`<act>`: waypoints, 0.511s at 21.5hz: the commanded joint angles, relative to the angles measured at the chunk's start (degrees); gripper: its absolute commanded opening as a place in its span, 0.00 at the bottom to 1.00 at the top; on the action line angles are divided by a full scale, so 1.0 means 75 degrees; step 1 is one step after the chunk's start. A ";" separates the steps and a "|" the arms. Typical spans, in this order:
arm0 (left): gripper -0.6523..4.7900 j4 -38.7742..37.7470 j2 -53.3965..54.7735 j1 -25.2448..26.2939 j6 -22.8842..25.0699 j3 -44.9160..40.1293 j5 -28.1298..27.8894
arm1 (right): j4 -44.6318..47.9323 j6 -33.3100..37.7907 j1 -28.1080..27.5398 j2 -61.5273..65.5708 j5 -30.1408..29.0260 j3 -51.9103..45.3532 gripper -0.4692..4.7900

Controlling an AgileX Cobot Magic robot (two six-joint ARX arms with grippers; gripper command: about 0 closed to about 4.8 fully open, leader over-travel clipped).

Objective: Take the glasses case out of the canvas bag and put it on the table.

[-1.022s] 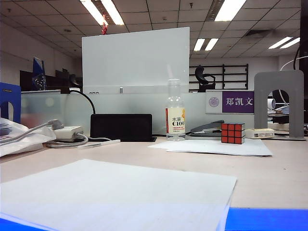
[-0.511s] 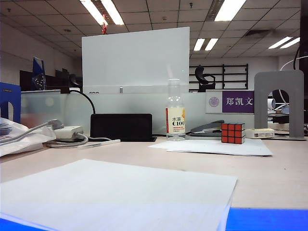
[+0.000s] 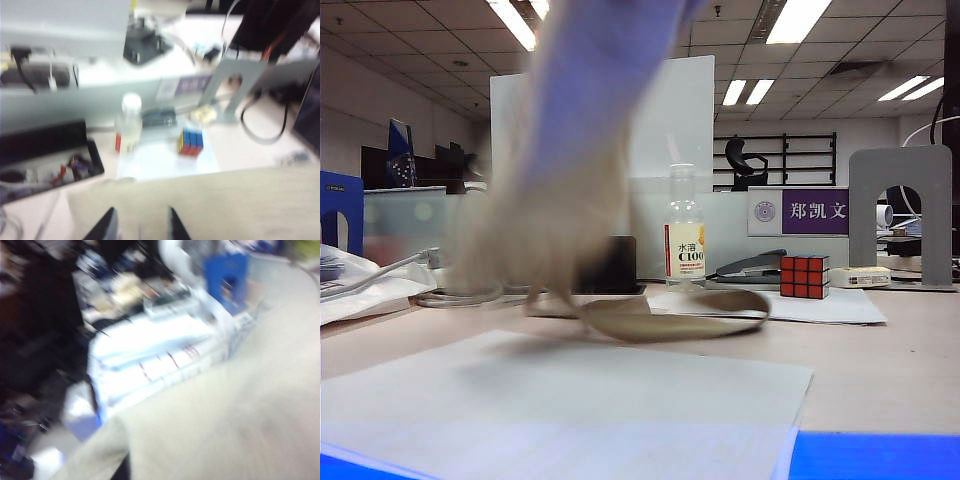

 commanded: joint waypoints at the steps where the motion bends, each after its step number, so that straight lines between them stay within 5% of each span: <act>1: 0.37 -0.0087 0.0265 0.0006 0.0204 0.0035 -0.0542 | -0.0172 -0.0280 0.0017 0.0055 0.0437 0.0041 0.08; 11: 0.37 -0.0254 0.0347 0.0050 0.0460 0.0044 -0.0685 | 0.0420 -0.0213 -0.0166 0.0102 0.0901 0.0338 0.08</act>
